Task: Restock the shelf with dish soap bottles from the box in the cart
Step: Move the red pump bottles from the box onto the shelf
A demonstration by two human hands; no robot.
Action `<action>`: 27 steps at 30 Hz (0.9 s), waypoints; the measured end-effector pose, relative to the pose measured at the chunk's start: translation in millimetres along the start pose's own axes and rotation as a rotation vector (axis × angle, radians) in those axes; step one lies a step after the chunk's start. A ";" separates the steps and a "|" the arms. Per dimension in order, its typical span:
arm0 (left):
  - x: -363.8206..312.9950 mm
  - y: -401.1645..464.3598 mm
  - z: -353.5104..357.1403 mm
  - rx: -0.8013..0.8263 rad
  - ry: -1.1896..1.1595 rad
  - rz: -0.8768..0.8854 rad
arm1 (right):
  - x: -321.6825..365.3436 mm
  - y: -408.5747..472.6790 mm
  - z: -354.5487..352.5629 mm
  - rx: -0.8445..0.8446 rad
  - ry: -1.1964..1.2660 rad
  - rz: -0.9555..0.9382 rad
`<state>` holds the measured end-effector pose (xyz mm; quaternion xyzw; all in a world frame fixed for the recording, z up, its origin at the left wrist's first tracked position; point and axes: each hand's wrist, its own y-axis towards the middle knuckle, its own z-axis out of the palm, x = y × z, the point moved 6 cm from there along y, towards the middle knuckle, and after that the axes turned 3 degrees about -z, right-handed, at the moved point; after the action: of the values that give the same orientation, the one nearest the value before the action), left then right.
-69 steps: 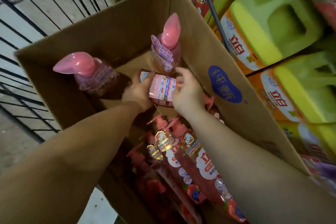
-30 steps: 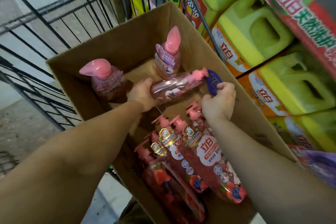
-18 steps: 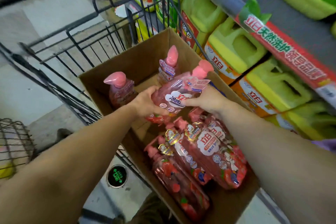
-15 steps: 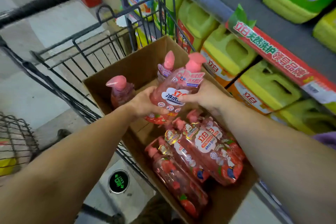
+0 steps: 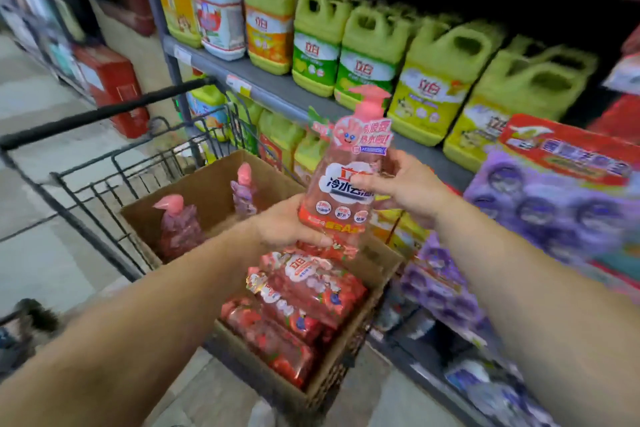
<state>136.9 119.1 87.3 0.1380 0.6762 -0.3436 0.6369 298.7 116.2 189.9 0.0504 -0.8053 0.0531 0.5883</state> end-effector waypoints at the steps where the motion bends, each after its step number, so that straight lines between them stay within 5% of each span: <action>1: -7.4 1.4 26.2 -0.003 0.005 0.033 | 5.0 -23.2 -19.7 -0.035 -0.011 -0.003; 8: -66.2 7.6 240.7 0.188 0.016 0.175 | 22.9 -215.4 -164.0 -0.316 -0.130 -0.038; 17: -146.7 1.0 512.8 0.525 -0.002 0.252 | 60.1 -459.1 -324.3 -0.976 -0.296 -0.066; 27: -231.4 0.8 720.1 0.709 -0.007 0.371 | 108.5 -620.7 -442.4 -1.263 -0.460 -0.046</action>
<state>724.2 -283.4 342.4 0.4678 0.4769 -0.4353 0.6035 771.8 -435.8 443.2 -0.2764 -0.7852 -0.4528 0.3194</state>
